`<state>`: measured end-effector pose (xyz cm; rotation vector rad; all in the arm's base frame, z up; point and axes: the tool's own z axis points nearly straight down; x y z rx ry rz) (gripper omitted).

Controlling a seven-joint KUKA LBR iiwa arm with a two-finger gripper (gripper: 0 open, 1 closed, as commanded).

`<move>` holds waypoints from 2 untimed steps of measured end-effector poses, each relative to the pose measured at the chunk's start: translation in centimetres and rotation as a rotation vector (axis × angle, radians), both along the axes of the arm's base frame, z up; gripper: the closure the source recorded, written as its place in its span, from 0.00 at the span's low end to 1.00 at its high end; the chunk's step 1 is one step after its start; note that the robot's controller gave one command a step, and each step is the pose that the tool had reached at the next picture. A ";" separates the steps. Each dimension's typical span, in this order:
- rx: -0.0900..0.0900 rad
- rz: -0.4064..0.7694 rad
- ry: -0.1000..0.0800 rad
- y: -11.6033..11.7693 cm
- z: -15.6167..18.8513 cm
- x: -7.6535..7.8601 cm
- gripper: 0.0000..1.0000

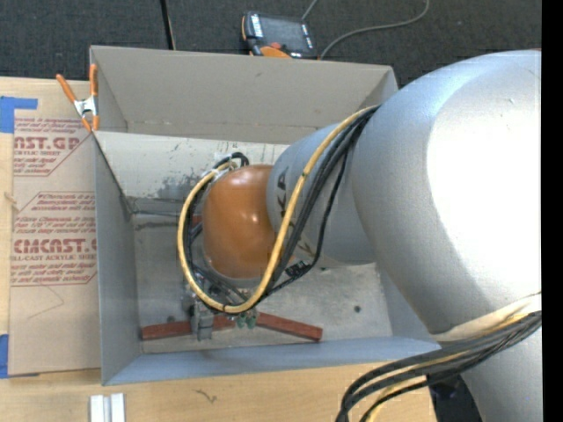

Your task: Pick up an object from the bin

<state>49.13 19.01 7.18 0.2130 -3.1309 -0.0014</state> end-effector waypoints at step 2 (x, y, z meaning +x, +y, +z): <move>-0.002 0.213 -0.008 -8.0 2.4 5.2 1.00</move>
Offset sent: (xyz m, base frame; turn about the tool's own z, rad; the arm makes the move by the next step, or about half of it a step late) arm 0.0067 -0.0305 -0.0018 -0.0094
